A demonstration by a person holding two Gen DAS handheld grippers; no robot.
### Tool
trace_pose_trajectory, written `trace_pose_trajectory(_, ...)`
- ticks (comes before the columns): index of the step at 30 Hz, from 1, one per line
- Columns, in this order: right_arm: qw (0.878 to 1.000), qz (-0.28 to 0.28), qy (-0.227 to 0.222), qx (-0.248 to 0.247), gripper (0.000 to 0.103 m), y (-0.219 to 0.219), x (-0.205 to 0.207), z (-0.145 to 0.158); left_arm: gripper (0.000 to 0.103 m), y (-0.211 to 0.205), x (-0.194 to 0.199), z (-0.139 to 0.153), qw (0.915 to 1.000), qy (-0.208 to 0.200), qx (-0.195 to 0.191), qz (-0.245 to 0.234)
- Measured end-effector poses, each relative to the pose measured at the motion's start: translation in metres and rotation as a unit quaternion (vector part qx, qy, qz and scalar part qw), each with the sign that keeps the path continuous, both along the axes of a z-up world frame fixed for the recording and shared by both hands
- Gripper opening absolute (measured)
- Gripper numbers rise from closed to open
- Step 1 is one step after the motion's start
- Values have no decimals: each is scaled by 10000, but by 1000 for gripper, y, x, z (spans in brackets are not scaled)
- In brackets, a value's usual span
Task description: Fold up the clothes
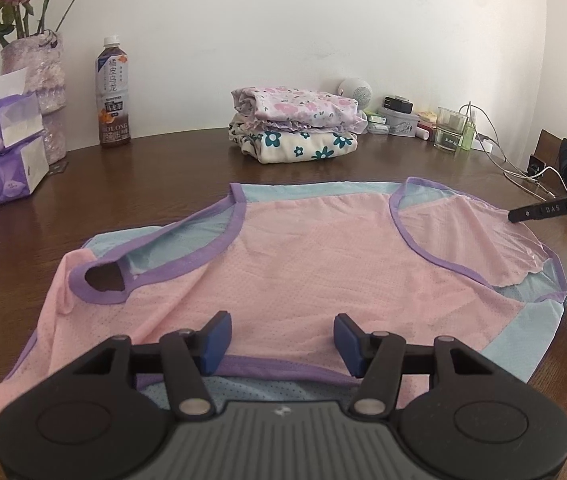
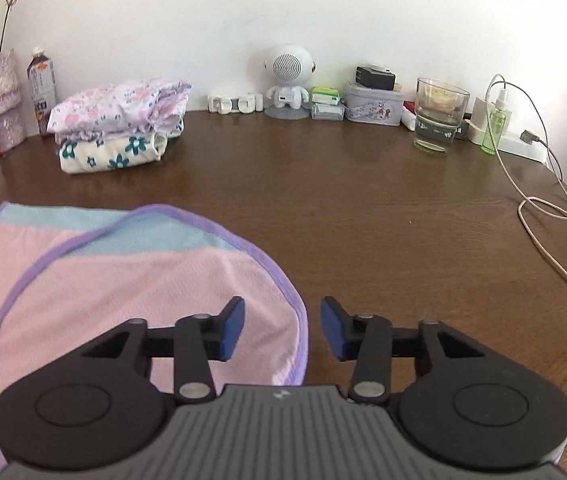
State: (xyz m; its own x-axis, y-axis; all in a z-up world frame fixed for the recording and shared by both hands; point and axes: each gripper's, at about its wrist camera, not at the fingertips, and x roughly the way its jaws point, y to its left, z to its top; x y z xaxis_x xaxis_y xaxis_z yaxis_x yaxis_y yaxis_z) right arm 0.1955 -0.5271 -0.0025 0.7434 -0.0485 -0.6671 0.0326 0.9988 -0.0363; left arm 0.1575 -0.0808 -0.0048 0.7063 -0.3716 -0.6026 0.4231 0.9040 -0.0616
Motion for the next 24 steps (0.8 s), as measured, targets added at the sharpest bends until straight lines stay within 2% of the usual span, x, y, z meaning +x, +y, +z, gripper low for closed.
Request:
trace_pose_trajectory(1, 10000, 6, 56, -59, 18, -1, -3, -3, 55, 0, 0, 0, 10000, 0, 1, 21)
trace_pose_trajectory(2, 9999, -20, 68, -109, 15, -2, -4, -5, 56, 1, 0, 0, 10000, -2, 0, 38)
trace_pose_trajectory(4, 9997, -109, 44, -206, 14, -4, -7, -7, 56, 1, 0, 0, 10000, -4, 1, 77)
trace_pose_trajectory(6, 9994, -237, 28, -249, 15, -6, -10, -8, 56, 2, 0, 0, 9999, -8, -1, 117)
trace_pose_trajectory(8, 9994, -349, -43, 30, 17, -10, -19, -4, 56, 4, -1, 0, 9999, -5, -56, 144)
trace_pose_trajectory(9, 9994, -306, -81, 101, 17, -7, -28, -2, 56, 5, -1, 0, 9998, 0, -93, 158)
trace_pose_trajectory(11, 9998, -107, -150, 121, 25, 5, -49, -1, 56, 8, -1, 0, 9997, 21, -181, 174)
trace_pose_trajectory(13, 9996, 91, -219, 141, 26, 16, -70, 0, 56, 8, -1, 0, 9997, 20, -183, 177)
trace_pose_trajectory(17, 9990, 391, -136, -195, 26, 37, -96, -8, 56, 8, -1, 0, 9996, 15, -160, 228)
trace_pose_trajectory(20, 9985, 272, -72, -472, 26, 37, -101, -7, 56, 10, -2, -1, 9994, 23, -190, 302)
trace_pose_trajectory(24, 9986, 51, -85, -519, 26, 32, -108, 0, 56, 18, -9, 3, 9990, -15, -234, 388)
